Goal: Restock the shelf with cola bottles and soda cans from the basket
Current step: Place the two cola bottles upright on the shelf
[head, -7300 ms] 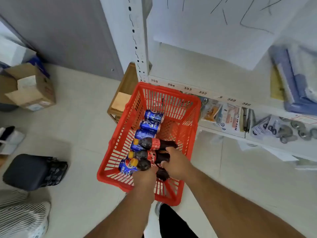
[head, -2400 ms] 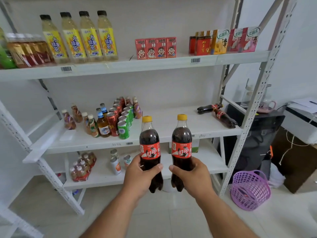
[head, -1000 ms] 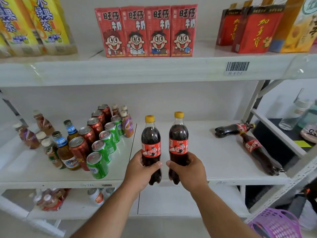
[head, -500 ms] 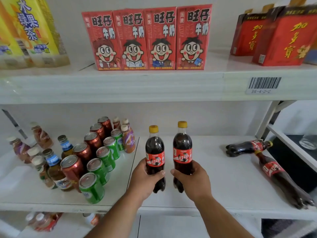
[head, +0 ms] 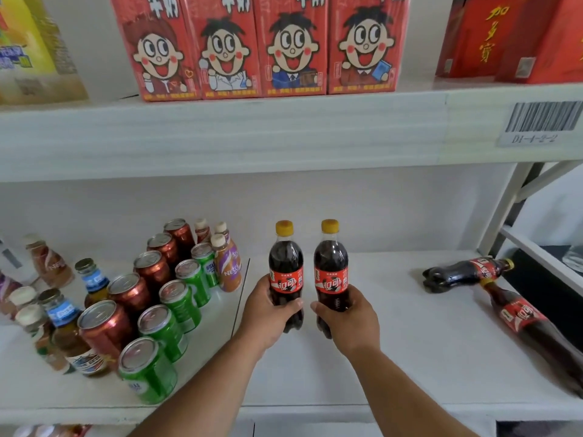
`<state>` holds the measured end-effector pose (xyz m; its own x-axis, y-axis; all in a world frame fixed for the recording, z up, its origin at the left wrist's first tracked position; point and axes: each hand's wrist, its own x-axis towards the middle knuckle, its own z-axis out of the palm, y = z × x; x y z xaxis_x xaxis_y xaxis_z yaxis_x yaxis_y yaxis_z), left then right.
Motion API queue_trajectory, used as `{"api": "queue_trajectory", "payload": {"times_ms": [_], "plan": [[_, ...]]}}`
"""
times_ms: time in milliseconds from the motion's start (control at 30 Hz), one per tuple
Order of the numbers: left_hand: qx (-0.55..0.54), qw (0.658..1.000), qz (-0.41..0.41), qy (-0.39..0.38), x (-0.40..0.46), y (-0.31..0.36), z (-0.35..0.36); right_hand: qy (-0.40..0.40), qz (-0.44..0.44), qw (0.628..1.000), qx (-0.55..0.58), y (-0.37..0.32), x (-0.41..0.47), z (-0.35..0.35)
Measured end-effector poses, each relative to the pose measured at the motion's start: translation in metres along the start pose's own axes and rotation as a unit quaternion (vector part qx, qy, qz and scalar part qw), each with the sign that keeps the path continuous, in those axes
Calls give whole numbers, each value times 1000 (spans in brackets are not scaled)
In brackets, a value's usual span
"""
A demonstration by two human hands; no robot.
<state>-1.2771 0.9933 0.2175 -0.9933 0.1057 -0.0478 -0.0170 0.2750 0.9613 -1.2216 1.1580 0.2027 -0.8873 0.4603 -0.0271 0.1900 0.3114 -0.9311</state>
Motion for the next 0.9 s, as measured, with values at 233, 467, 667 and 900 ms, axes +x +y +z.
{"api": "queue_trajectory", "payload": {"times_ms": [233, 467, 667, 900], "plan": [[-6, 1000, 11, -1, 34, -24, 2, 20, -14, 999, 23, 12, 32, 24], [-26, 999, 16, -15, 51, -46, 9, 40, -17, 998, 43, 28, 43, 38], [-26, 999, 27, -26, 57, -46, 13, 45, -11, 998, 48, 26, 47, 38], [-31, 999, 28, -21, 54, -49, 16, 20, 12, 1000, 18, 33, 47, 36]]}}
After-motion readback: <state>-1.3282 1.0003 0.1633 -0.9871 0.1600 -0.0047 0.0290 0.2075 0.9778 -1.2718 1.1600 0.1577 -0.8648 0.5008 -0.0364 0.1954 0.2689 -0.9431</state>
